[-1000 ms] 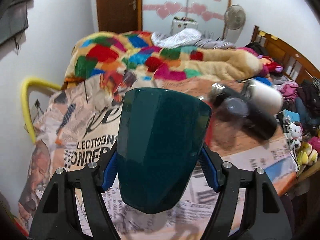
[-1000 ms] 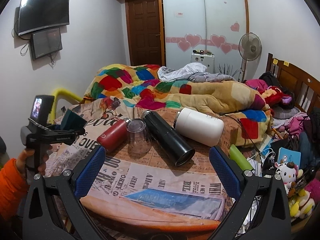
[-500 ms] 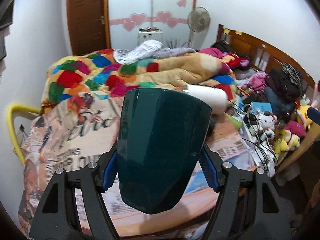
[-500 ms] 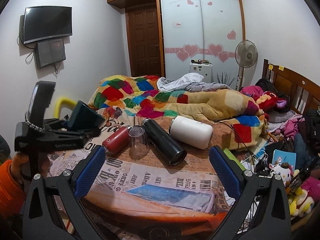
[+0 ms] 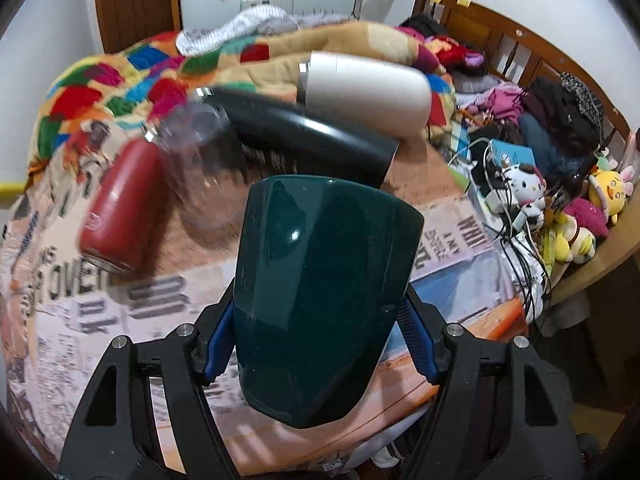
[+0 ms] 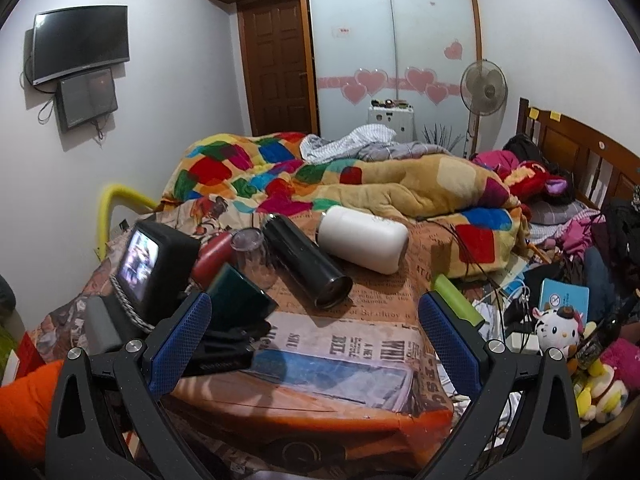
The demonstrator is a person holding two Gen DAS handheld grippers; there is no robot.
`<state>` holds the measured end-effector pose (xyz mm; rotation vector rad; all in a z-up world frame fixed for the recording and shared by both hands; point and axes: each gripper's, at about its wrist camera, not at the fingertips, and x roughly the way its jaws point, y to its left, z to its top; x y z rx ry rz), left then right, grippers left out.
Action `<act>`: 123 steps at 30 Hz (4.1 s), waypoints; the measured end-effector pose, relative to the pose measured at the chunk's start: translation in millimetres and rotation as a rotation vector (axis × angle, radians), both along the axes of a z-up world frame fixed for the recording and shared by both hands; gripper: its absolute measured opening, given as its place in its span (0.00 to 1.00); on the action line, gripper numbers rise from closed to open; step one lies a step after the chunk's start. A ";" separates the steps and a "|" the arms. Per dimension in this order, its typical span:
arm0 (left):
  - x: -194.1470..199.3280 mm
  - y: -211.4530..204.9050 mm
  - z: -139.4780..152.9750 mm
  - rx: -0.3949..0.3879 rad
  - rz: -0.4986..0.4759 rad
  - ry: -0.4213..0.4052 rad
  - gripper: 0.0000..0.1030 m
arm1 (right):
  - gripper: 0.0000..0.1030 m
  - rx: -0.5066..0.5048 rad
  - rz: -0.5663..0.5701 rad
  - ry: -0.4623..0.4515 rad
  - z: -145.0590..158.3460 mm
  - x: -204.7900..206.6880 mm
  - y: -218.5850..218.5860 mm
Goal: Flip cup upright
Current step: 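Lift the green mug with the left tool and turn it rim-down, then set the green mug on the sheet and open the left tool, then close the right tool's fingers around the green mug's body, then rotate the green mug with the right tool until its opening faces up, then lower the upright mug onto the sheet, open and withdraw the right tool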
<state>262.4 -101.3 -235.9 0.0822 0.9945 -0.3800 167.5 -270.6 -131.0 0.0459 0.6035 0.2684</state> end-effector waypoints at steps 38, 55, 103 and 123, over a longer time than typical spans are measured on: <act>-56.2 69.1 59.1 0.017 0.188 -0.162 0.85 | 1.00 -0.025 -0.002 0.102 -17.7 12.4 15.0; -78.3 129.3 38.6 0.074 0.353 -0.209 0.93 | 0.93 0.115 0.090 0.487 -109.8 86.1 67.2; -65.7 136.5 30.9 0.061 0.385 -0.192 0.93 | 0.68 -0.100 0.228 0.415 -104.7 107.1 112.3; -94.2 121.4 76.1 0.042 0.373 -0.269 0.93 | 0.70 -0.115 0.263 0.422 -89.5 69.9 100.7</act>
